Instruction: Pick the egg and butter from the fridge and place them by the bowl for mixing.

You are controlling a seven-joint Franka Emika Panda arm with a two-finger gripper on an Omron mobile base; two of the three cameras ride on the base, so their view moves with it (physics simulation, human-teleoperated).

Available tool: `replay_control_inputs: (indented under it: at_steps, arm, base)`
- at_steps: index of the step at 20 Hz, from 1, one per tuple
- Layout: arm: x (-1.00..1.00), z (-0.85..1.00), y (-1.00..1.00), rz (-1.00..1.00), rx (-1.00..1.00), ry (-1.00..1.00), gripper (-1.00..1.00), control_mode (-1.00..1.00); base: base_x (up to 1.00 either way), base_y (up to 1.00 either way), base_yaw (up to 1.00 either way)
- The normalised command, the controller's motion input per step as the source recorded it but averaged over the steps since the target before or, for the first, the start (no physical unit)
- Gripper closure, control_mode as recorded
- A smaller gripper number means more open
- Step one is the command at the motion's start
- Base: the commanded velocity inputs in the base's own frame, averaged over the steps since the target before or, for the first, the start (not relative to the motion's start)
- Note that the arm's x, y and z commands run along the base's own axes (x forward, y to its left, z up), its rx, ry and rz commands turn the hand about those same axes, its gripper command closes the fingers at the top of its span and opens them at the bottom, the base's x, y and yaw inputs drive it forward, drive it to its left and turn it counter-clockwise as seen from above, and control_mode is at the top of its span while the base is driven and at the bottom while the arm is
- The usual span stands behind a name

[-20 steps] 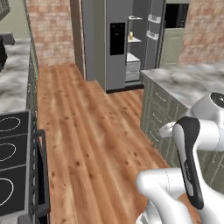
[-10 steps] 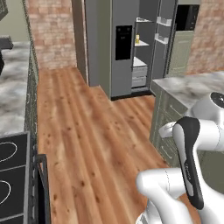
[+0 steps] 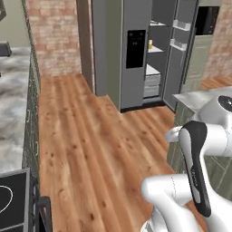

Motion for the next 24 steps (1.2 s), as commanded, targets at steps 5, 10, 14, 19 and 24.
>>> replay_control_inputs:
  at_steps: [5,10,14,19,24]
  arm:
    - [0.00,0.00,0.00,0.00,0.00,0.00,-1.00,1.00]
    - [0.00,0.00,0.00,0.00,0.00,0.00,-1.00,1.00]
    - [0.00,0.00,0.00,0.00,0.00,0.00,-1.00,1.00]
    - [0.00,0.00,0.00,0.00,0.00,0.00,-1.00,1.00]
    - [0.00,0.00,0.00,0.00,0.00,0.00,-1.00,1.00]
  base:
    - [0.85,0.00,0.00]
    - [0.84,0.00,0.00]
    - [0.82,0.00,-0.03]
    - [0.59,0.00,-0.31]
    - [0.45,0.00,-0.48]
